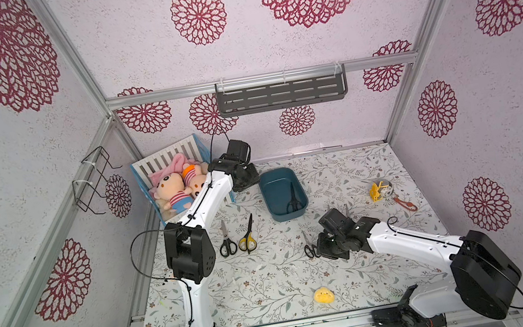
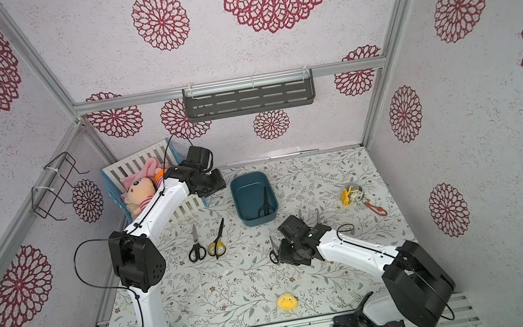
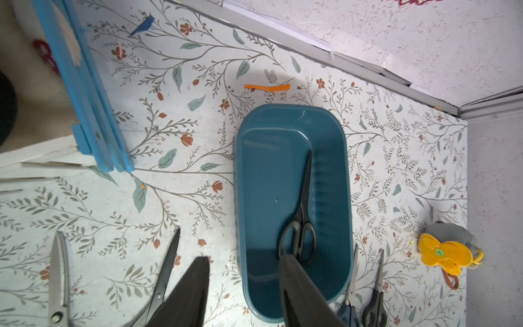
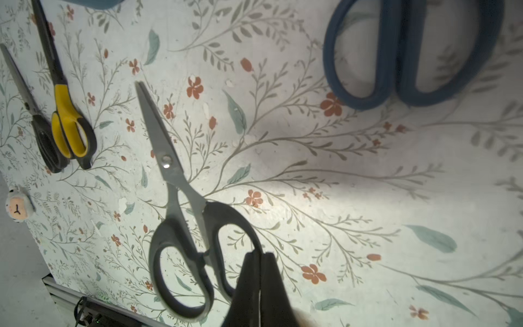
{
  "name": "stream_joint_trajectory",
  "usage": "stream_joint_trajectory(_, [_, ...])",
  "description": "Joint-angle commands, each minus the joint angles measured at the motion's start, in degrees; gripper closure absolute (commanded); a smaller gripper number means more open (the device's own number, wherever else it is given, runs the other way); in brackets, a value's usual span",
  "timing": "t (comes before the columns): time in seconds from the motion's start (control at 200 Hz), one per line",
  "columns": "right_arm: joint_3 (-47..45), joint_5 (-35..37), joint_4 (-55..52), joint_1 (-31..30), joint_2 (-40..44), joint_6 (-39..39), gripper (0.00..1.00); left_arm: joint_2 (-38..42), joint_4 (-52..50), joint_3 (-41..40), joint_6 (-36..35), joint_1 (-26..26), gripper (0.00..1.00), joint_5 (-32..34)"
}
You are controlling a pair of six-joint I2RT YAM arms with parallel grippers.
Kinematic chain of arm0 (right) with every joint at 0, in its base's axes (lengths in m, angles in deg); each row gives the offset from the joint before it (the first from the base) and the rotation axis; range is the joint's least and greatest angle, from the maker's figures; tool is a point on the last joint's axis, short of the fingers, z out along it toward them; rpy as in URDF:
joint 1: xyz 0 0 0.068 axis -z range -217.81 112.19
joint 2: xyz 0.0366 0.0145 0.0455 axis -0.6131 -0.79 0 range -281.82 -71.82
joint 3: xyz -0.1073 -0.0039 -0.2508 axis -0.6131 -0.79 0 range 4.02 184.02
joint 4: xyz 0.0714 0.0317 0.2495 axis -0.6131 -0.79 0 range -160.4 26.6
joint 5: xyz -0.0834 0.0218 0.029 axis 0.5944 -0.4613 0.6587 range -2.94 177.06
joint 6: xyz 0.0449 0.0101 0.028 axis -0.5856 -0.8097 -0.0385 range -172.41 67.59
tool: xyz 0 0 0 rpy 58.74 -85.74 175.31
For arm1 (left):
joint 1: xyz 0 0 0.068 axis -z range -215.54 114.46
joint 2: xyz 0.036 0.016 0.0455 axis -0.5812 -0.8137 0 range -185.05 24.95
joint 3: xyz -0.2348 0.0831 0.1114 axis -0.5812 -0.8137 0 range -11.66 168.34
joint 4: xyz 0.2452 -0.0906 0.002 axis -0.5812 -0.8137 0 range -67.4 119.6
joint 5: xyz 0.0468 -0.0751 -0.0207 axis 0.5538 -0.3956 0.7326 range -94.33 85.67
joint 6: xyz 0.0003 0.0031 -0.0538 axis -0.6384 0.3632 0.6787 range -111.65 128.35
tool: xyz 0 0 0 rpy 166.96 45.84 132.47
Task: Take the scissors out of the storage box
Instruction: Place the scissors at the center of the board.
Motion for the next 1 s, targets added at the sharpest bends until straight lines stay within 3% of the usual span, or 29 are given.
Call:
stream_joint_trajectory(0.0, [0.25,1.54,6.1,0.23,-2.04,-4.32,1.0,-1.08,-1.43,1.39,0.73,0.67,0.58,-0.35])
stream_joint_trajectory(0.33, [6.05,8.16,9.34,1.49,-12.15,-9.71,1.0,0.58,-1.29,-0.95,-0.04,1.14,0.58,0.55])
stream_joint_trajectory(0.996, [13.86,10.25,5.65,3.09,-21.62,-2.7,1.0,0.69,0.79,-3.06,-0.4,0.33,0.58,-0.48])
